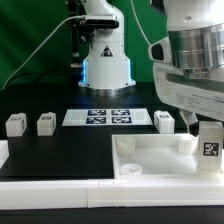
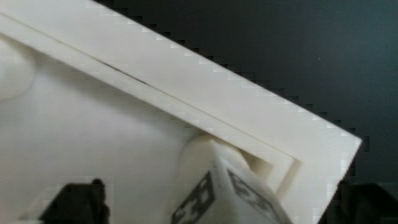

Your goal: Assemble one leg

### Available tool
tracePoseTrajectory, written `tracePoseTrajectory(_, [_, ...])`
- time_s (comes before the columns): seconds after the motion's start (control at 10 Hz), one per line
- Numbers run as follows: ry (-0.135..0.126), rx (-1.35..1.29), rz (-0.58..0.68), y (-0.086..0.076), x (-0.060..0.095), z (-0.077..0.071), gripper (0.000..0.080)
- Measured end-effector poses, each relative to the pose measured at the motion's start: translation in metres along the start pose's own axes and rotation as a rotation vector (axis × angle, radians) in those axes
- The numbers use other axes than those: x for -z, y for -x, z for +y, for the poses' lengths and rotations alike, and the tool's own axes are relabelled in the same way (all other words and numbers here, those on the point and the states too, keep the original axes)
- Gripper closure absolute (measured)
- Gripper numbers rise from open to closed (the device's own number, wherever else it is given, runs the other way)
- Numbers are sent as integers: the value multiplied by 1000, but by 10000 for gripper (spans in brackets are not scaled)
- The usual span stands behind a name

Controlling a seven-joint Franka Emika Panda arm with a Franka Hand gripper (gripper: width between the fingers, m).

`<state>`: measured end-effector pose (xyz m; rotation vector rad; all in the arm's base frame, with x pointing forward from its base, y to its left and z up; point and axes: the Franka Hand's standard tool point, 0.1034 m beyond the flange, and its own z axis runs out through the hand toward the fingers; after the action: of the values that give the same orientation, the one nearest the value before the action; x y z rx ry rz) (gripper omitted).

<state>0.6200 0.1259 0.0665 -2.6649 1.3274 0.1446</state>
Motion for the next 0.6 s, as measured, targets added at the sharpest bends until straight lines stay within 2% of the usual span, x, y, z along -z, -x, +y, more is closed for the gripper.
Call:
tracePoseTrajectory(0.2, [0,229,1,-1,0,1,151])
tracePoseTrajectory(0.4, [31,599,29,-9,0,-2,151])
tracePoseTrajectory(0.5, [35,706,35,-11,0,-4,151])
tracePoseTrajectory(0.6, [33,696,34,-10,0,-4,151])
